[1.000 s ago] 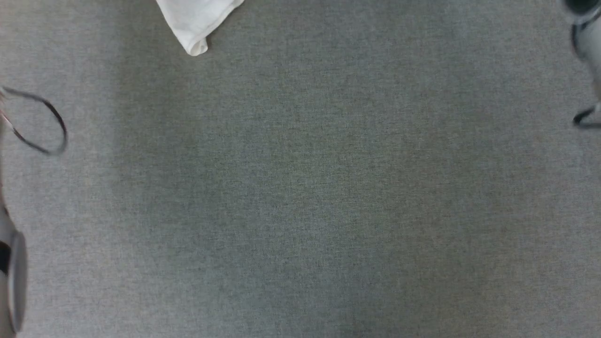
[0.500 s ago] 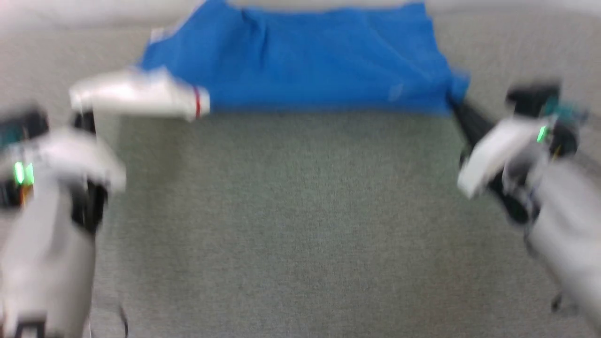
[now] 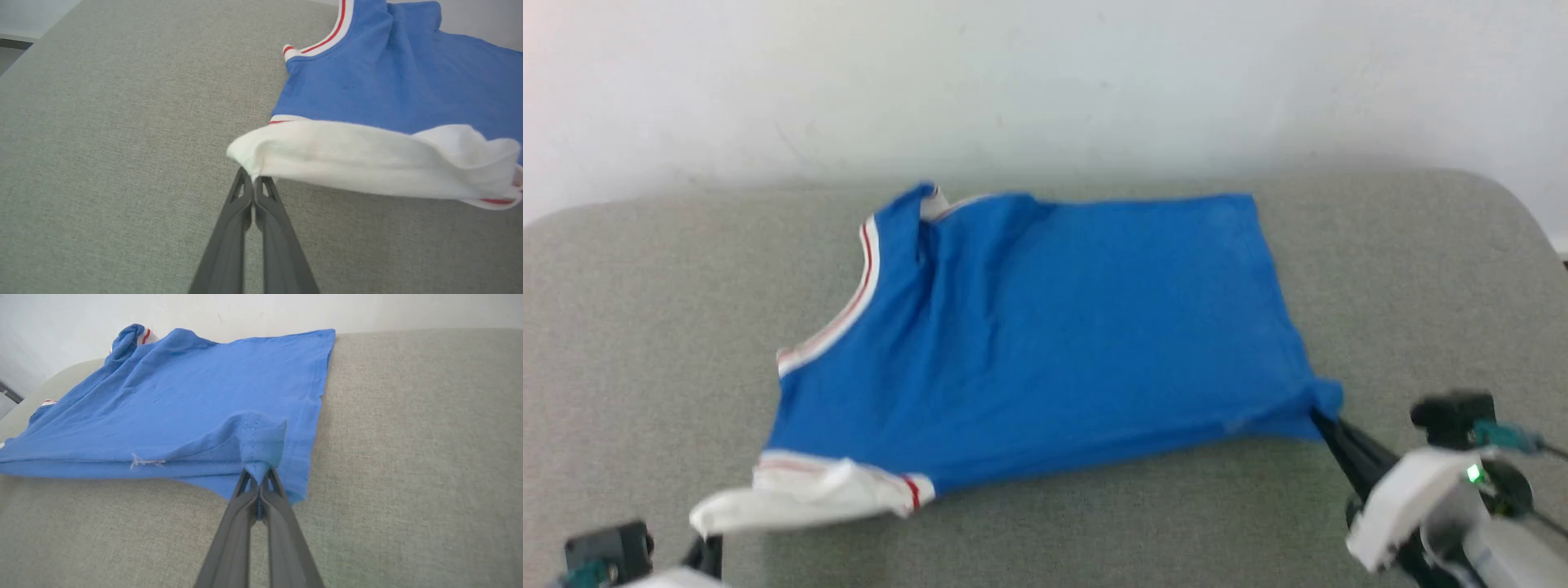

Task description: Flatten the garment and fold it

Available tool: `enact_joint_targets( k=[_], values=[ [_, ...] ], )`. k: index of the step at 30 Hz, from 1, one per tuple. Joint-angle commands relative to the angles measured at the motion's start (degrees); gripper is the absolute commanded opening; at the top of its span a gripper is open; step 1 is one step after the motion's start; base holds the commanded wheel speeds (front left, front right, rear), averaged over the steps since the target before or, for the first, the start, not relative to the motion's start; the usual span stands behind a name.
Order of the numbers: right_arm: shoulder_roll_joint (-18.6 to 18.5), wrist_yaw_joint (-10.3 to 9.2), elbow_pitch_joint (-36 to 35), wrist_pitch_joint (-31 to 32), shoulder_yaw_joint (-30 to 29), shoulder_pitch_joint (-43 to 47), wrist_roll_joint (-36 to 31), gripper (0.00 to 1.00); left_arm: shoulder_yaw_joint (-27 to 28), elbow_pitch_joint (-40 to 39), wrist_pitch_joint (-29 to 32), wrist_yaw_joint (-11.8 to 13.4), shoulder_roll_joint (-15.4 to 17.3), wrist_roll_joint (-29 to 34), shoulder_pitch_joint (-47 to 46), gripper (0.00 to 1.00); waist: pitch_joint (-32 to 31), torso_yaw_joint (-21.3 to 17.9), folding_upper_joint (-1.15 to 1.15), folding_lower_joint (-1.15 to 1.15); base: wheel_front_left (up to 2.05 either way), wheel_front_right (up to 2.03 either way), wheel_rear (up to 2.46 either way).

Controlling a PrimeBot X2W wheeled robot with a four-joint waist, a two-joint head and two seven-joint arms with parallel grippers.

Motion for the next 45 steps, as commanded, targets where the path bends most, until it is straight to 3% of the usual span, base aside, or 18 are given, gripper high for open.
enact_joint_targets(
  k=[1,8,13,18,22,29,39,42,43,44,45],
  values=[
    [-0.36,-0.14,-0.41,0.21,-1.59,1.82,-0.63,0.00,0.69,-1.68,0.89,1.52,1.07,0.42,1.68,0.00,-1.88,0.52,0.01,0.02,0.00,0.00,0.00],
    [3.46,-0.14,-7.99,5.00,-15.24,16.45,-6.70,0.00,2.21,-15.80,9.03,7.56,2.86,-0.78,14.62,0.00,-2.85,1.16,0.01,0.02,0.00,0.00,0.00],
    [7.99,-0.14,-17.28,10.38,-25.20,25.87,-12.20,0.00,4.93,-22.02,11.73,9.31,4.89,-1.63,18.14,0.00,-2.47,2.08,0.01,0.02,0.00,0.00,0.00],
    [12.35,-0.14,-25.61,16.28,-29.99,26.99,-17.16,0.00,5.00,-22.44,11.21,6.51,6.81,-1.89,11.33,0.00,-0.55,2.10,0.01,0.02,0.00,0.00,0.00],
    [13.93,-0.14,-26.89,19.69,-29.78,22.26,-19.90,0.00,1.73,-17.91,10.51,3.29,6.41,-1.64,1.56,0.00,1.79,1.25,0.01,0.02,0.00,0.00,0.00],
    [13.98,-0.14,-21.64,21.60,-27.02,12.56,-21.07,0.00,-2.72,-6.20,9.00,-1.28,3.57,-1.77,-13.27,0.00,6.28,0.06,0.01,0.02,0.00,0.00,0.00],
    [13.48,-0.14,-9.28,18.39,-24.03,3.10,-20.90,0.00,-5.94,8.44,5.22,-6.21,-1.24,-2.88,-24.42,0.00,10.32,-0.39,0.01,0.02,0.00,0.00,0.00],
    [13.51,-0.14,-5.80,16.98,-22.69,1.73,-20.59,0.46,-6.59,13.17,5.32,-7.65,-2.60,-4.16,-26.00,0.00,10.33,-0.36,0.01,0.02,0.00,0.00,0.00],
    [13.39,-0.14,-4.80,16.63,-22.10,1.43,-20.52,0.81,-6.52,14.58,5.13,-8.13,-2.98,-4.68,-26.45,0.29,10.20,-0.38,0.01,0.02,0.00,0.00,0.00],
    [13.28,-0.14,-4.14,15.93,-21.61,1.14,-20.35,1.00,-6.42,15.95,4.99,-8.55,-3.25,-5.17,-26.78,0.57,10.01,-0.42,0.01,0.02,0.00,0.00,0.00],
    [13.07,-0.14,-3.70,15.23,-20.92,0.98,-20.34,1.00,-6.37,17.20,4.78,-9.06,-3.27,-5.44,-27.02,0.98,9.63,-0.54,0.01,0.02,0.00,0.00,0.00]
  ],
)
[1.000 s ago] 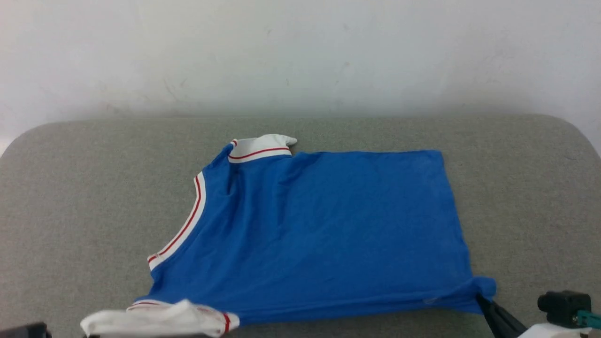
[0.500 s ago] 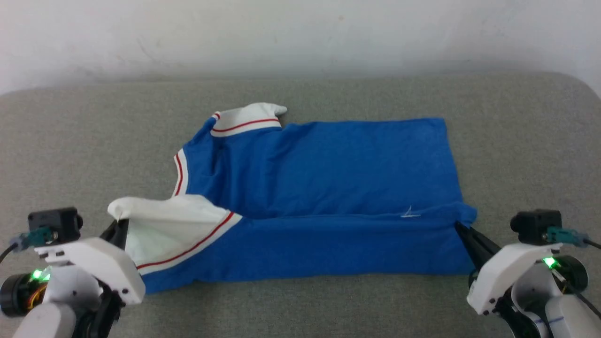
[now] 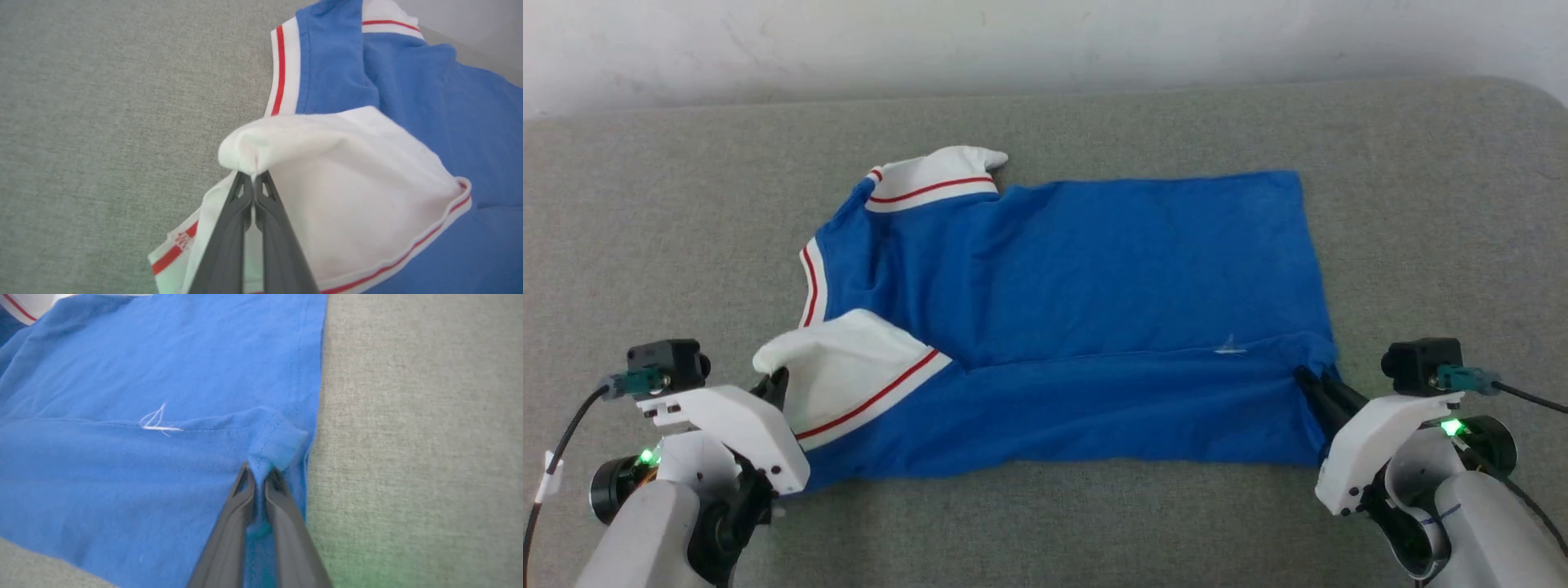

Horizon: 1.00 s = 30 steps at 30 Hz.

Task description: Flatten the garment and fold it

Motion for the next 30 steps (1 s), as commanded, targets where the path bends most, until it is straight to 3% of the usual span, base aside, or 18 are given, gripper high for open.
enact_joint_targets(
  k=[1,6,11,17,22,30],
  values=[
    [-0.29,-0.05,0.27,-1.20,0.88,-0.58,0.46,1.00,0.35,1.14,-0.88,-0.64,0.09,-0.50,-1.11,1.00,-0.79,-0.25,0.00,0.00,0.00,0.00,0.00],
    [-2.13,-0.05,-1.83,-8.48,3.76,0.38,-0.36,1.00,2.29,1.97,-1.77,-1.64,1.09,-2.32,-0.56,1.00,-3.41,-0.94,0.00,0.00,0.00,0.00,0.00],
    [-3.03,-0.05,-6.05,-14.34,4.00,1.81,-3.00,1.00,4.65,-0.50,1.95,-2.37,5.40,-4.71,2.10,1.00,-5.68,-2.10,0.00,0.00,0.00,0.00,0.00],
    [-2.24,-0.05,-13.22,-16.68,2.42,4.94,-8.93,1.00,6.81,-6.59,12.88,-3.35,12.65,-9.45,6.99,1.00,-7.23,-4.01,0.00,0.00,0.00,0.00,0.00],
    [-0.92,-0.05,-19.12,-15.05,0.31,7.89,-11.08,1.00,7.44,-11.11,22.93,-1.93,17.28,-13.26,12.13,1.00,-7.00,-5.27,0.00,0.00,0.00,0.00,0.00],
    [1.15,-0.05,-25.21,-11.95,-0.48,10.10,-12.26,1.00,6.31,-11.83,26.61,0.76,16.30,-14.95,16.02,1.00,-4.53,-7.71,0.00,0.00,0.00,0.00,0.00]
  ],
)
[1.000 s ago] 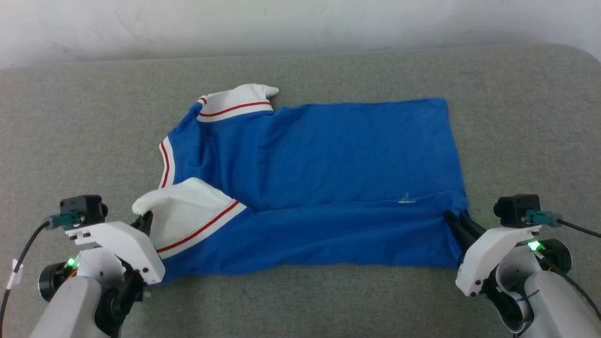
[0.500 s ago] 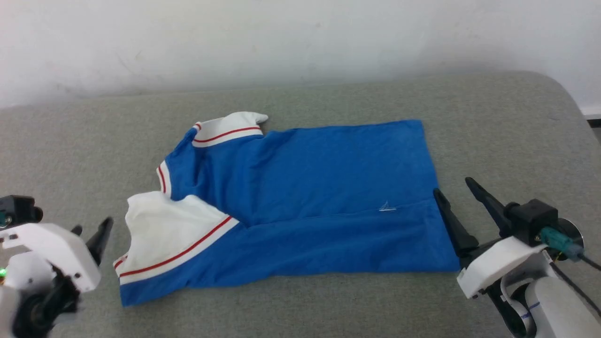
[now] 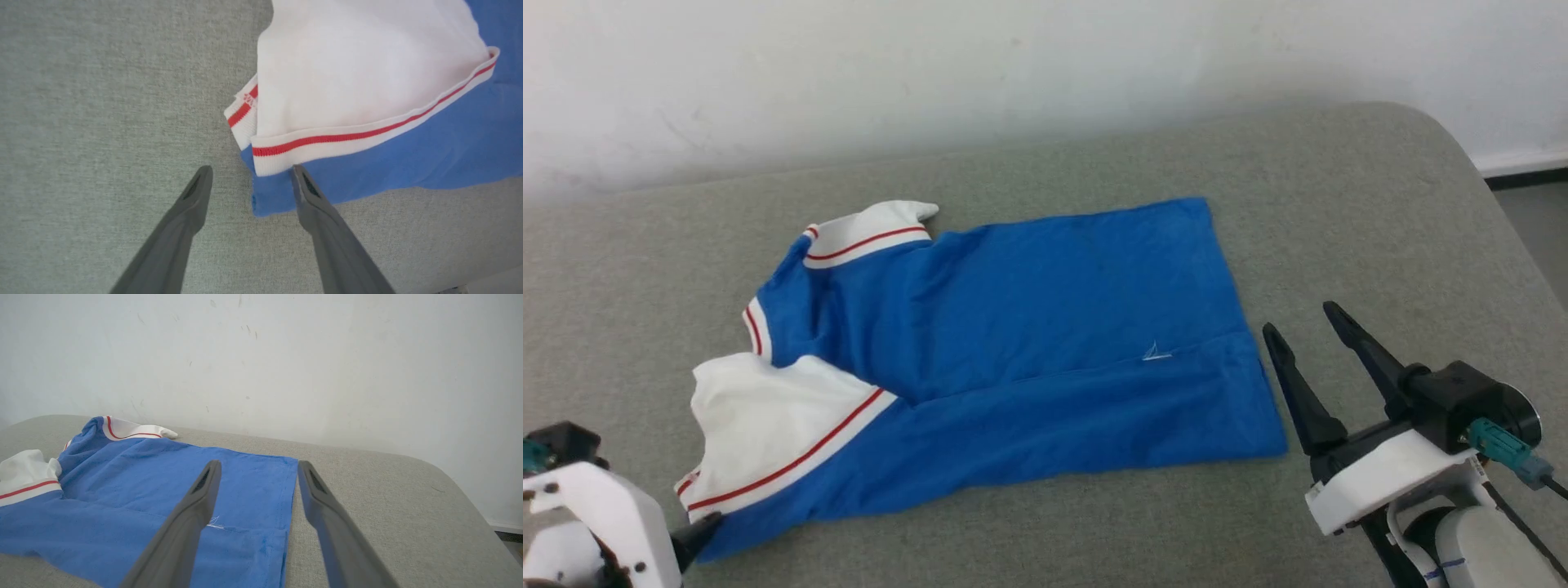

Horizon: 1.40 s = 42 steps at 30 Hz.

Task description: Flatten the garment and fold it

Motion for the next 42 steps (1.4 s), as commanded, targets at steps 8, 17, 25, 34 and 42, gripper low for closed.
enact_joint_targets(
  k=[8,17,25,34,42],
  values=[
    [0.81,-0.05,-1.30,1.43,0.27,0.50,1.22,1.00,-2.93,6.41,-3.46,-0.36,-5.57,0.52,-1.07,1.00,2.76,-2.46,0.00,0.00,0.00,0.00,0.00],
    [-2.41,-0.05,2.70,13.72,-1.61,1.12,10.10,1.00,-4.47,11.25,-7.23,-3.09,-9.33,0.44,-2.94,0.00,2.50,-2.16,0.00,0.00,0.00,0.00,0.00],
    [-4.41,-0.05,9.69,30.81,0.47,-4.09,18.10,1.00,-2.88,5.66,-10.67,-2.38,-7.96,2.10,-3.21,0.00,2.82,-0.16,0.00,0.00,0.00,0.00,0.00],
    [-2.28,-0.05,23.97,37.55,5.83,-12.09,21.23,0.91,-2.50,-3.53,-10.91,-1.23,-6.65,3.28,-3.72,0.00,4.50,2.80,0.00,0.00,0.00,0.00,0.00],
    [-2.89,-0.05,27.57,39.36,10.68,-14.25,25.97,0.00,-2.31,-4.19,-13.07,-2.13,-7.29,3.18,-2.86,0.00,2.98,3.34,0.00,0.00,0.00,0.00,0.00]
  ],
)
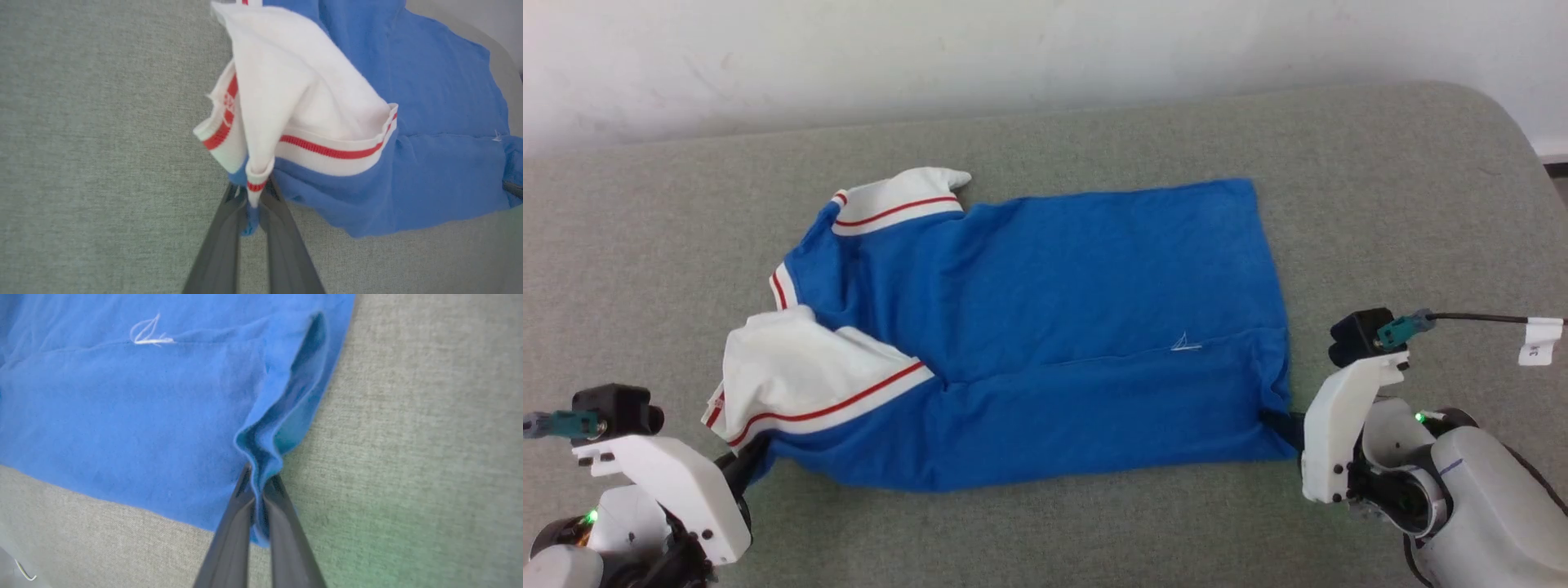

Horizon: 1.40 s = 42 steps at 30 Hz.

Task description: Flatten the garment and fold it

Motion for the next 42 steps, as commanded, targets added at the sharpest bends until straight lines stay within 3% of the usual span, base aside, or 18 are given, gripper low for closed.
enact_joint_targets(
  k=[1,9,19,24,28,29,30,31,32,38,42],
  values=[
    [0.76,0.13,1.19,-0.20,1.95,1.30,0.17,0.00,0.16,0.04,-0.40,-0.26,-0.20,0.21,0.62,0.00,-1.32,-0.28,-0.01,-0.01,0.00,0.00,0.00],
    [-3.36,0.13,-4.58,-7.94,2.76,2.72,-0.64,0.00,1.10,-2.18,-0.80,-0.08,1.31,0.24,4.02,0.00,-8.48,0.24,-0.01,-0.01,0.00,0.00,0.00],
    [-5.59,0.13,-16.70,-8.75,-0.47,14.13,-2.31,0.00,6.02,-11.90,-1.07,6.14,4.83,1.69,17.22,0.00,-14.35,0.53,-0.01,-0.01,0.00,0.00,0.00],
    [-4.13,0.13,-18.55,-8.37,-3.00,20.67,-3.56,0.00,7.09,-13.07,-0.79,8.24,3.58,0.24,24.20,0.00,-14.55,0.82,-0.01,-0.01,0.00,0.00,0.00],
    [-2.35,0.13,-16.94,-10.75,-4.30,24.14,-5.61,0.00,5.99,-9.95,-1.89,7.08,0.35,-1.92,24.97,0.00,-13.69,1.31,-0.01,-0.01,0.00,0.00,0.00],
    [-1.76,0.13,-16.31,-11.66,-4.67,24.66,-6.07,0.00,5.42,-8.79,-1.99,6.42,-0.39,-2.45,24.49,0.18,-13.40,1.41,-0.01,-0.01,0.00,0.00,0.00],
    [-1.18,0.13,-15.52,-12.53,-5.01,25.06,-6.56,0.13,4.99,-7.41,-2.29,5.79,-1.03,-2.77,23.80,0.45,-13.18,1.45,-0.01,-0.01,0.00,0.00,0.00],
    [-0.69,0.13,-14.66,-13.00,-5.02,25.44,-6.94,0.47,4.73,-5.85,-2.64,5.35,-1.87,-3.26,22.97,0.91,-12.98,1.46,-0.01,-0.01,0.00,0.00,0.00],
    [-0.29,0.13,-14.15,-13.67,-4.81,25.55,-7.25,0.98,4.27,-4.34,-2.69,4.75,-2.36,-3.56,22.23,1.00,-12.78,1.36,-0.01,-0.01,0.00,0.00,0.00],
    [1.61,0.13,-16.17,-23.95,-5.62,25.19,-9.42,1.00,4.73,-0.34,-5.93,2.87,-2.67,-2.54,17.34,1.00,-12.29,0.49,-0.01,-0.01,0.00,0.00,0.00],
    [3.87,0.13,-20.03,-30.79,-8.51,25.07,-13.31,1.00,7.48,-1.67,-10.18,3.92,-2.12,-0.68,13.09,1.00,-11.31,-0.47,-0.01,-0.01,0.00,0.00,0.00]
  ],
)
